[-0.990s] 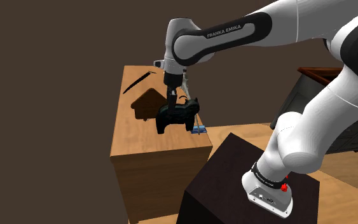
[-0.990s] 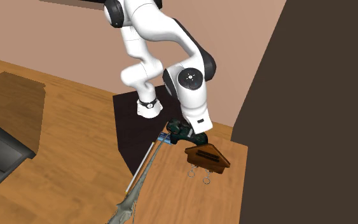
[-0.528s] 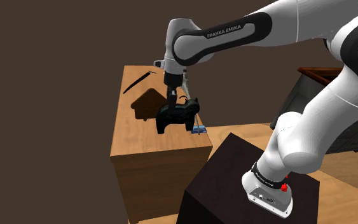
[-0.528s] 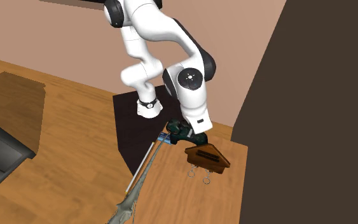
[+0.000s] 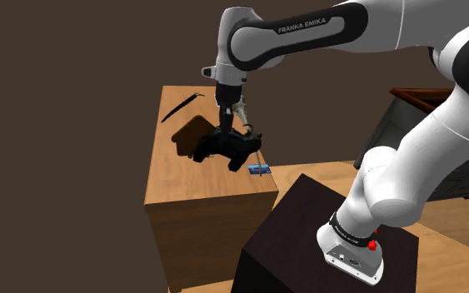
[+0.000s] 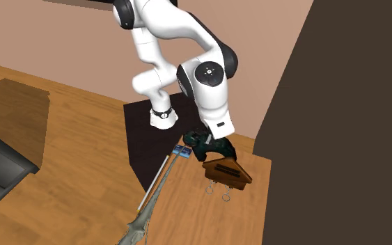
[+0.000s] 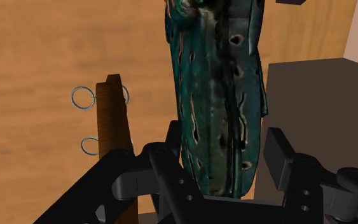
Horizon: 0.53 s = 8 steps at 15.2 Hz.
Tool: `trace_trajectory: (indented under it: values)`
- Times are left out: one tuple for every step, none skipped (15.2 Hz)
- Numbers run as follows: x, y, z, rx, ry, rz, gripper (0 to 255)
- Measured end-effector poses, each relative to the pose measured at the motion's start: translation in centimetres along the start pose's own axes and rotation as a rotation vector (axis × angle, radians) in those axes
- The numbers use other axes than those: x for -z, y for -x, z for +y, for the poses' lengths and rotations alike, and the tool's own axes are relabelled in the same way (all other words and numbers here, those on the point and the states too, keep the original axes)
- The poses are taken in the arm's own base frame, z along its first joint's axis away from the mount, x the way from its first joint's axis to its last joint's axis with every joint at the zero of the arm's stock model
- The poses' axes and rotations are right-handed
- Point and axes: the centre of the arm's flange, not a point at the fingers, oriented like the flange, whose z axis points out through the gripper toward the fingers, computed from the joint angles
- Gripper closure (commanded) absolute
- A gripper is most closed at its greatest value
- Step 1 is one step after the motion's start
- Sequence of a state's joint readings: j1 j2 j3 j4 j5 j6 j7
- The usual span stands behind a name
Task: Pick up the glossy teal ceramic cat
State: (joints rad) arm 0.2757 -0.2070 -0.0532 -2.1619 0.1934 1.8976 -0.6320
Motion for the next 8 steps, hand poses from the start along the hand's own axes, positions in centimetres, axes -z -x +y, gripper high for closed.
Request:
trace_trajectory:
  values:
    - [0.5, 0.0, -0.1, 0.000, 0.000, 0.000, 255]
    - [1.1, -0.1, -0.2, 0.000, 0.000, 0.000, 255]
    - [1.5, -0.3, -0.3, 0.000, 0.000, 0.000, 255]
    - [2.0, -0.3, -0.4, 0.000, 0.000, 0.000, 255]
    - [2.5, -0.3, -0.5, 0.000, 0.000, 0.000, 255]
    - [3.0, -0.3, -0.6, 0.000, 0.000, 0.000, 255]
    - [3.6, -0.4, -0.7, 0.000, 0.000, 0.000, 255]
    - [3.9, -0.3, -0.7, 0.000, 0.000, 0.000, 255]
